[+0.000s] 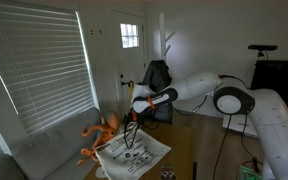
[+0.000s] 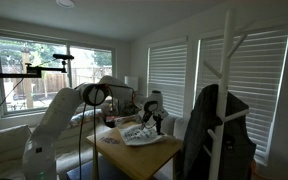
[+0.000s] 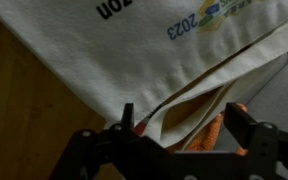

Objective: Hang the white back on the hooks of the white stand on the right

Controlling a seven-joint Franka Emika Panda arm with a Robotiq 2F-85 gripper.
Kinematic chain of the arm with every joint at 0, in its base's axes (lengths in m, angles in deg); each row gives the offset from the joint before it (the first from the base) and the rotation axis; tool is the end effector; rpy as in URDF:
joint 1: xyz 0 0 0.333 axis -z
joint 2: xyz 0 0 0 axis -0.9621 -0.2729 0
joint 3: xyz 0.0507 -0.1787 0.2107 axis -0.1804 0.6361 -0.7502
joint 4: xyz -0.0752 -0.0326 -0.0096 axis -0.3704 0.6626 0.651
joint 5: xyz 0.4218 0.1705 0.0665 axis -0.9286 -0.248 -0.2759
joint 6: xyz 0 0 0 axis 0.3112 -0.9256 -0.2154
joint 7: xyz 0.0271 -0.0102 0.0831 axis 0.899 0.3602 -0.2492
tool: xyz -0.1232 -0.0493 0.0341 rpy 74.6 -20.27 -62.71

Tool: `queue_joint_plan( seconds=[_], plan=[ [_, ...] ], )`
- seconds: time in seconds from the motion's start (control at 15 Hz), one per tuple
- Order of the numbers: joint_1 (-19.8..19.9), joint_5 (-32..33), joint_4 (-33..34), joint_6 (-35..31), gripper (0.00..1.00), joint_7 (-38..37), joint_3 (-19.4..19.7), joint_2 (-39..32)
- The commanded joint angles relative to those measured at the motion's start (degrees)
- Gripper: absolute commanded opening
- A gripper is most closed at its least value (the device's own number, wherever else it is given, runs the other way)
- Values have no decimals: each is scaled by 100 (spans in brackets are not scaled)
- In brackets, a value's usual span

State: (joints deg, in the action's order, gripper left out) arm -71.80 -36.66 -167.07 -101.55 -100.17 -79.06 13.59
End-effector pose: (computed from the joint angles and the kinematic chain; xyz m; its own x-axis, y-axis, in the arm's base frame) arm 0.7640 -0.0366 0.2995 0.6120 -0.7821 0.1176 -0.7428 -0.6195 -0.2540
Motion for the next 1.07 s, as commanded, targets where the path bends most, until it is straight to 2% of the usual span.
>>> queue_joint_plan(
  seconds=[0.0, 0.07, 0.13, 0.27, 0.33, 0.4, 0.53, 1.0],
  plan=[
    [-78, -323, 452, 31, 61, -36, 103, -343],
    [-54, -397, 516, 53, 67, -26, 88, -400],
    [-34, -475, 559, 53, 79, -8, 71, -451],
    [22, -699, 657, 61, 89, 62, 7, -551],
    [35, -787, 695, 73, 79, 79, -4, -595],
    [30, -839, 730, 65, 62, 72, 3, -632],
    [41, -940, 780, 79, 60, 86, 1, -684],
    [75, -1029, 789, 154, 11, 27, 60, -701]
  ],
)
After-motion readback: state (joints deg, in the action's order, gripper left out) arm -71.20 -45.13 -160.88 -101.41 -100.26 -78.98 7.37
